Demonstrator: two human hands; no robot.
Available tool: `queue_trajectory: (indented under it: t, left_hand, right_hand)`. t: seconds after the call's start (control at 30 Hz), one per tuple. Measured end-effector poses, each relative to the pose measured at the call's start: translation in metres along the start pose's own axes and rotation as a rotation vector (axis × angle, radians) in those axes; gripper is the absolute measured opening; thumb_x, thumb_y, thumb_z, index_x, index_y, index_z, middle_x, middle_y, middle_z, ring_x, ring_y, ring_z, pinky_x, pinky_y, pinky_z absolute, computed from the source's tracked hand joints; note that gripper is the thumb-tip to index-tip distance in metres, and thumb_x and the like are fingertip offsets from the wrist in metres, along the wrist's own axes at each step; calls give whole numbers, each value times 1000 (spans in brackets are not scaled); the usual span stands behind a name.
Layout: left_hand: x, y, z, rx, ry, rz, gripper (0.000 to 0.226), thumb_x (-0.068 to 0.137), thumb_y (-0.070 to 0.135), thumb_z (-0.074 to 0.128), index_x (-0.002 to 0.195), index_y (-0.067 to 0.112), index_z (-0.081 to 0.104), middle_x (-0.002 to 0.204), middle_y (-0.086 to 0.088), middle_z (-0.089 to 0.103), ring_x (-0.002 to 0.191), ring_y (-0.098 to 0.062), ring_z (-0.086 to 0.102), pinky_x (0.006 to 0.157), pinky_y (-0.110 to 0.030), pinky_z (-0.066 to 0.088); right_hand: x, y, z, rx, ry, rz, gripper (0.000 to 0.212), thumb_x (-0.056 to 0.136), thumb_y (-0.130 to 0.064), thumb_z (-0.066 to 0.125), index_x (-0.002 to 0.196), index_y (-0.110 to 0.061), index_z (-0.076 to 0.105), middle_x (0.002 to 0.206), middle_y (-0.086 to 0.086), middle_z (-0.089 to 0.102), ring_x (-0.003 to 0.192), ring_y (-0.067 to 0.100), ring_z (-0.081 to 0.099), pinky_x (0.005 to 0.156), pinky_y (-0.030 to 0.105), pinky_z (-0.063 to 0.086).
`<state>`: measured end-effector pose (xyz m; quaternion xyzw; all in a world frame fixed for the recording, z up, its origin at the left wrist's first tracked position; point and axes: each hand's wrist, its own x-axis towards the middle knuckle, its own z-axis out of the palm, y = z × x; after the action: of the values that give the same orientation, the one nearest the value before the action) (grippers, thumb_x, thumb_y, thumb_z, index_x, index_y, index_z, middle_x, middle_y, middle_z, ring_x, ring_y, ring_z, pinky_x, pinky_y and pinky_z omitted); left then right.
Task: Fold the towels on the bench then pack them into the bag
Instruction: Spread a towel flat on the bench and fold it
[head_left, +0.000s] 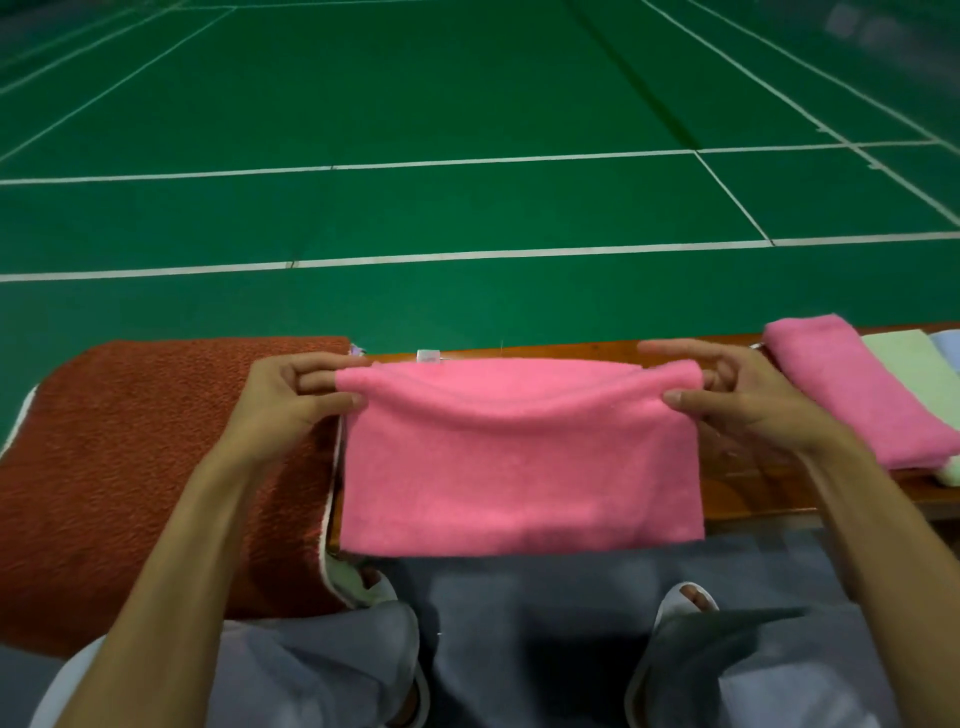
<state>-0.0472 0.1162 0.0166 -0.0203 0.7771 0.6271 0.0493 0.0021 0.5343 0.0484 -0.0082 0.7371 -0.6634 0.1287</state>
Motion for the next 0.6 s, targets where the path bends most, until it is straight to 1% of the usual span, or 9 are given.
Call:
queue_trajectory:
  t: [0.07, 0.1, 0.17, 0.2, 0.27, 0.3, 0.43, 0.53, 0.6]
  left_hand:
    - [-6, 5, -2, 111, 35, 89, 38, 74, -17, 77, 97, 13, 77, 91, -10, 79, 81, -10, 73, 74, -16, 57]
    - [-8, 7, -3, 147, 39, 122, 36, 75, -16, 78, 97, 12, 77, 90, -8, 79, 81, -10, 74, 75, -16, 58]
    - [-12, 10, -5, 231, 47, 171, 32, 76, -9, 81, 99, 13, 78, 91, -3, 80, 86, -13, 76, 80, -21, 60]
    - [-12, 11, -7, 278, 51, 193, 30, 76, -4, 83, 100, 15, 79, 92, 0, 80, 88, -14, 77, 82, -26, 61]
    - [-13, 11, -10, 371, 85, 233, 27, 78, 6, 85, 99, 20, 81, 92, 5, 80, 88, -14, 77, 85, -34, 61]
    - [-14, 11, -10, 406, 111, 254, 24, 79, 9, 86, 98, 22, 81, 90, 6, 80, 86, -13, 77, 85, -36, 61]
    - [-7, 13, -3, 475, 194, 343, 13, 85, 16, 82, 96, 22, 81, 80, 7, 78, 72, -13, 76, 71, -44, 65]
    - [4, 22, 4, 389, 309, 391, 9, 92, 16, 74, 95, 24, 77, 60, 3, 72, 51, -9, 68, 56, -36, 60]
    - [6, 32, 7, 281, 379, 451, 13, 95, 11, 69, 98, 23, 73, 59, -2, 71, 49, -10, 67, 53, -30, 55]
  right_hand:
    - [-2, -4, -8, -133, 35, -23, 42, 90, 16, 60, 125, -5, 64, 60, -5, 68, 51, 0, 59, 50, 13, 52]
    - [-2, -4, -14, -192, 52, -41, 39, 88, 9, 66, 123, -9, 68, 73, 2, 75, 63, 8, 65, 61, 23, 60]
    - [0, 0, -20, -315, 114, -65, 36, 86, 0, 73, 119, -14, 73, 97, 11, 79, 85, 22, 71, 81, 40, 59]
    - [-1, 1, -22, -398, 150, -83, 33, 87, -1, 74, 115, -16, 74, 99, 7, 79, 89, 22, 73, 83, 39, 59]
    - [0, 0, -24, -585, 215, -129, 25, 90, -3, 74, 108, -20, 75, 92, -2, 79, 87, 16, 74, 80, 33, 58]
    - [1, -1, -26, -663, 234, -157, 20, 91, -4, 73, 104, -19, 77, 88, -2, 79, 86, 17, 74, 78, 35, 58]
    - [11, -4, -30, -831, 380, -315, 8, 91, -16, 73, 92, -22, 78, 76, -2, 76, 73, 24, 73, 66, 41, 55]
    - [20, -12, -27, -708, 494, -467, 17, 92, -16, 73, 103, -28, 80, 76, 1, 77, 57, 15, 69, 59, 33, 56]
    - [24, -15, -24, -537, 533, -554, 25, 93, -10, 72, 106, -30, 78, 79, 1, 77, 55, 9, 66, 58, 25, 54]
